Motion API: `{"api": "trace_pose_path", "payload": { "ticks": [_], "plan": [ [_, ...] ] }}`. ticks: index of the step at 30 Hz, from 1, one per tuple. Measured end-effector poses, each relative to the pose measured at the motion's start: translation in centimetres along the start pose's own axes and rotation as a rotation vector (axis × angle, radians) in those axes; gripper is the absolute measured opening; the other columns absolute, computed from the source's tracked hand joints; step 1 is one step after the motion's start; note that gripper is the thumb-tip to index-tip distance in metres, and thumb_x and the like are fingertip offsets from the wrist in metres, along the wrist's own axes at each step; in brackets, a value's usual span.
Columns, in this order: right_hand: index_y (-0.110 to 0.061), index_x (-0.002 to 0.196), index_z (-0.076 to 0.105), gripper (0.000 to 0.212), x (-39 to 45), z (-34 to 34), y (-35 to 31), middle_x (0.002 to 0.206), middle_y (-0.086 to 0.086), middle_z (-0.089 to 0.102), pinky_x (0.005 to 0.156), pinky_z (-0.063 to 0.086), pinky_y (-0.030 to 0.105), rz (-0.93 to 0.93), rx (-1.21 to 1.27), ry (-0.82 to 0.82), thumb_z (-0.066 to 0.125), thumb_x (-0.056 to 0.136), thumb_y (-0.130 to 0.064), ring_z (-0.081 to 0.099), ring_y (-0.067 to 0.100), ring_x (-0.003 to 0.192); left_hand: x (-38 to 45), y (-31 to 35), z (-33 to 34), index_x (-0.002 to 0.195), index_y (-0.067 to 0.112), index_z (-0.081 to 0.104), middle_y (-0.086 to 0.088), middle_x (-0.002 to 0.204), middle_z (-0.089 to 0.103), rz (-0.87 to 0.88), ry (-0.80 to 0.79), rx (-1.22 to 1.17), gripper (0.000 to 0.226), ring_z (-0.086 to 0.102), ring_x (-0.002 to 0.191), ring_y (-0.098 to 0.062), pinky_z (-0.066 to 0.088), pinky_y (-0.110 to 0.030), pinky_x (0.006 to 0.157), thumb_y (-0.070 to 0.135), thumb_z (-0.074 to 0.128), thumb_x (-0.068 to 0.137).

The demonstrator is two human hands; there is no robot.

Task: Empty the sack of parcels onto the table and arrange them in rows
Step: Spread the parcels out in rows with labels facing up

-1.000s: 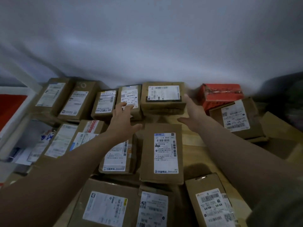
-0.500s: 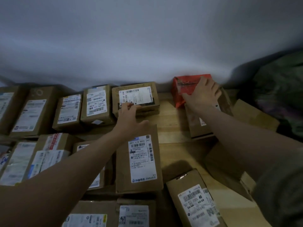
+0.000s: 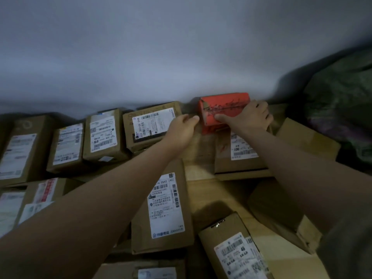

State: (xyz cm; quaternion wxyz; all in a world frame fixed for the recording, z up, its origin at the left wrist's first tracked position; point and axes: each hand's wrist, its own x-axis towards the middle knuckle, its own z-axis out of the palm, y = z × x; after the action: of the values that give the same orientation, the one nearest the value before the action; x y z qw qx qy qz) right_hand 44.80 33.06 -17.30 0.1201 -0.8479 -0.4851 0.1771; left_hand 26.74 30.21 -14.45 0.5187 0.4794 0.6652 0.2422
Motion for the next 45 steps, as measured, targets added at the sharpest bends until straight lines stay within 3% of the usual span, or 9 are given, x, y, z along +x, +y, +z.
{"api": "trace_pose_path", "payload": {
  "ticks": [5, 8, 12, 16, 22, 29, 34, 39, 45],
  "plan": [
    [-0.013, 0.139, 0.039, 0.100, -0.5, 0.0, 0.8, 0.141, 0.013, 0.044, 0.117, 0.017, 0.046, -0.073, 0.087, 0.007, 0.070, 0.067, -0.075, 0.037, 0.032, 0.137, 1.6, 1.1, 1.6, 0.107, 0.017, 0.072, -0.006, 0.100, 0.076, -0.134, -0.065, -0.217, 0.041, 0.071, 0.098, -0.024, 0.051, -0.044, 0.099, 0.048, 0.047, 0.098],
    [-0.023, 0.128, 0.045, 0.071, -1.3, -0.1, 1.3, 0.126, 0.002, 0.059, 0.117, 0.025, 0.048, -0.124, 0.393, 0.076, 0.063, 0.077, -0.068, 0.049, 0.026, 0.127, 1.0, 1.5, 1.8, 0.090, 0.024, 0.069, -0.005, 0.100, 0.076, -0.110, -0.042, -0.309, 0.035, 0.069, 0.102, -0.021, 0.048, -0.040, 0.101, 0.046, 0.044, 0.101],
    [-0.023, 0.112, 0.049, 0.042, -3.1, -1.9, 0.7, 0.108, -0.004, 0.063, 0.093, 0.052, 0.035, -0.152, 0.881, 0.056, 0.058, 0.090, -0.057, 0.061, 0.015, 0.103, -0.8, 1.9, 1.3, 0.113, 0.024, 0.064, 0.000, 0.106, 0.074, -0.082, 0.044, -0.494, 0.038, 0.068, 0.100, -0.016, 0.047, -0.040, 0.092, 0.052, 0.041, 0.101],
    [-0.014, 0.088, 0.050, 0.040, -4.5, -3.7, -0.8, 0.086, 0.000, 0.058, 0.072, 0.040, 0.028, -0.034, 1.143, -0.005, 0.060, 0.091, -0.053, 0.053, 0.013, 0.079, -2.8, 2.7, -0.2, 0.118, 0.023, 0.062, 0.002, 0.096, 0.072, -0.081, 0.128, -0.617, 0.043, 0.069, 0.088, -0.016, 0.054, -0.049, 0.089, 0.056, 0.046, 0.097],
    [-0.022, 0.077, 0.051, 0.009, -7.1, -5.6, -1.7, 0.090, 0.008, 0.065, 0.077, 0.042, 0.039, 0.034, 1.287, -0.204, 0.058, 0.073, -0.025, 0.058, 0.021, 0.085, -6.2, 2.5, -2.2, 0.125, 0.015, 0.058, -0.006, 0.102, 0.075, -0.037, 0.132, -0.603, 0.036, 0.074, 0.078, -0.013, 0.061, -0.040, 0.081, 0.026, 0.066, 0.091],
    [-0.011, 0.101, 0.067, 0.041, -10.0, -7.1, -0.2, 0.108, 0.014, 0.074, 0.085, 0.049, 0.043, -0.041, 1.264, -0.493, 0.051, 0.065, -0.022, 0.069, 0.034, 0.106, -10.0, 1.6, -4.1, 0.130, 0.011, 0.056, -0.006, 0.110, 0.075, 0.053, 0.004, -0.551, 0.045, 0.072, 0.100, -0.019, 0.057, -0.030, 0.074, 0.008, 0.067, 0.086],
    [-0.022, 0.123, 0.062, 0.042, -11.5, -7.9, 2.0, 0.108, 0.004, 0.075, 0.082, 0.060, 0.050, -0.005, 1.056, -0.703, 0.066, 0.087, -0.044, 0.071, 0.027, 0.101, -12.5, 1.8, -3.5, 0.133, 0.010, 0.054, -0.009, 0.108, 0.075, 0.101, 0.046, -0.524, 0.044, 0.073, 0.098, -0.024, 0.059, -0.042, 0.085, 0.012, 0.066, 0.091],
    [-0.021, 0.138, 0.047, 0.060, -11.7, -9.8, 3.5, 0.113, 0.002, 0.069, 0.068, 0.060, 0.035, 0.108, 1.184, -0.350, 0.068, 0.088, -0.047, 0.071, 0.019, 0.090, -13.4, 1.2, -0.2, 0.141, 0.023, 0.050, 0.000, 0.132, 0.058, -0.013, 0.056, -0.298, 0.059, 0.051, 0.129, -0.025, 0.033, -0.049, 0.115, 0.061, 0.045, 0.095],
    [-0.020, 0.145, 0.035, 0.069, -10.1, -11.5, 7.1, 0.120, 0.005, 0.067, 0.057, 0.054, 0.033, 0.285, 1.251, -0.236, 0.064, 0.090, -0.051, 0.068, 0.018, 0.085, -11.3, -2.1, 6.6, 0.140, 0.018, 0.047, -0.002, 0.139, 0.053, -0.149, -0.099, 0.028, 0.073, 0.049, 0.127, -0.024, 0.038, -0.038, 0.104, 0.058, 0.067, 0.083]
  ]
}}
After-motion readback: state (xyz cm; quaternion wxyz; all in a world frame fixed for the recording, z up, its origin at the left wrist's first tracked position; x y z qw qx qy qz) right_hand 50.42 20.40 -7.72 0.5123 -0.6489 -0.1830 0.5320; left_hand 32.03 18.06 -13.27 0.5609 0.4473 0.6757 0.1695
